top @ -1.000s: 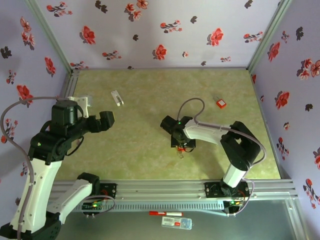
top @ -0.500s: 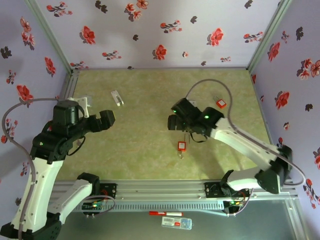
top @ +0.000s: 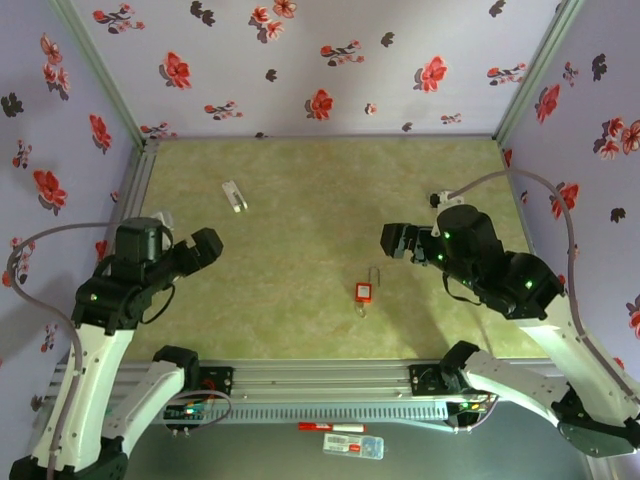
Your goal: Unlock with the key
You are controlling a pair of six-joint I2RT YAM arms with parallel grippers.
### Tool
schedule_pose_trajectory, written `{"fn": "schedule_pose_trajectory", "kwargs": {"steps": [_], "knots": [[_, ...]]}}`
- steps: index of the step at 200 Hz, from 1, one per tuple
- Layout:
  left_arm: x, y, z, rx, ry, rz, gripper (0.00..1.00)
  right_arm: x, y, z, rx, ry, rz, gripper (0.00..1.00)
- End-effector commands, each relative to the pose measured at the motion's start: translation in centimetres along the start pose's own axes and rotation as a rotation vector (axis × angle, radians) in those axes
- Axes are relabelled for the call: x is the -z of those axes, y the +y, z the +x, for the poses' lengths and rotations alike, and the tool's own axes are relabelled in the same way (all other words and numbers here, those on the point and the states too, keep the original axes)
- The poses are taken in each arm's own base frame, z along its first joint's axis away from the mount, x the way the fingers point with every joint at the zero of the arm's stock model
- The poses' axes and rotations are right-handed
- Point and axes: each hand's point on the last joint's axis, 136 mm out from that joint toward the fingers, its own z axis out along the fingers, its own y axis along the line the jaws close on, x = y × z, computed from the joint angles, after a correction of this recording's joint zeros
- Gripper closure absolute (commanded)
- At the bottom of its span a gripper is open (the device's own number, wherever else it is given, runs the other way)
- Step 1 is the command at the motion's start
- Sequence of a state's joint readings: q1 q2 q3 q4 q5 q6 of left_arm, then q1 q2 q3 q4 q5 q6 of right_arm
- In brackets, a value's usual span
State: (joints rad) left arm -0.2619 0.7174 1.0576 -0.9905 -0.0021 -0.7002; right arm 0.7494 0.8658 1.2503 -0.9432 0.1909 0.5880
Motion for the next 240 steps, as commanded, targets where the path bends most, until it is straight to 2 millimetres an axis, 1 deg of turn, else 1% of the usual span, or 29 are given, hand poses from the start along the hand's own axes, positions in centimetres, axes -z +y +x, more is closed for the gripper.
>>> {"fn": "schedule_pose_trajectory", "kwargs": {"steps": [1,21,48,69,89,104,115,128,151,164,177,189,201,203,206,240], "knots": [[0.5,3.3,1.1,0.096,-0.007,-0.133,0.0,0.5,-0.2,1.9,0.06,0.107,-0.007,0.01],[1.5,5.1,1.6,0.129,-0.027,-0.204,0.0,0.3,0.6,2.7,0.087,0.14,-0.059,0.01],[2.8,7.1,2.0,0.141,-0.035,-0.302,0.0,0.1,1.3,3.0,0.1,0.147,-0.106,0.01],[2.8,8.0,2.5,0.16,-0.004,-0.362,0.0,-0.2,1.5,3.4,0.121,0.154,-0.124,0.01],[1.3,8.5,2.9,0.186,0.077,-0.421,0.0,-0.7,1.7,3.5,0.137,0.162,-0.133,0.01],[-0.5,9.1,3.2,0.192,0.151,-0.457,0.0,-1.6,2.0,3.6,0.141,0.168,-0.142,0.01],[-1.6,10.5,3.5,0.22,0.2,-0.505,0.0,-2.4,2.2,3.6,0.141,0.179,-0.146,0.01],[-2.8,12.0,3.9,0.286,0.256,-0.521,0.01,-3.4,2.5,3.7,0.125,0.201,-0.148,0.01],[-4.7,14.5,3.8,0.433,0.253,-0.486,0.05,-5.2,3.6,4.1,0.119,0.255,-0.176,0.01],[-6.2,15.7,3.9,0.546,0.234,-0.43,0.09,-6.2,3.7,4.5,0.13,0.286,-0.172,0.01],[-7.4,16.3,2.8,0.615,0.213,-0.362,0.15,-7.1,3.7,4.7,0.132,0.315,-0.166,0.01],[-7.9,16.8,2.1,0.634,0.222,-0.361,0.19,-7.7,3.9,4.9,0.13,0.333,-0.168,0.01],[-8.4,17.3,1.9,0.64,0.246,-0.366,0.2,-8.3,4.0,5.1,0.124,0.347,-0.169,0.01],[-8.5,17.4,1.4,0.636,0.23,-0.362,0.2,-8.5,4.0,5.1,0.122,0.349,-0.168,0.01],[-8.7,17.6,1.3,0.638,0.23,-0.364,0.2,-8.6,4.0,5.2,0.122,0.355,-0.168,0.01],[-10.1,20.1,2.5,0.741,0.26,-0.38,0.26,-10.1,3.9,5.6,0.111,0.378,-0.158,0.01]]}}
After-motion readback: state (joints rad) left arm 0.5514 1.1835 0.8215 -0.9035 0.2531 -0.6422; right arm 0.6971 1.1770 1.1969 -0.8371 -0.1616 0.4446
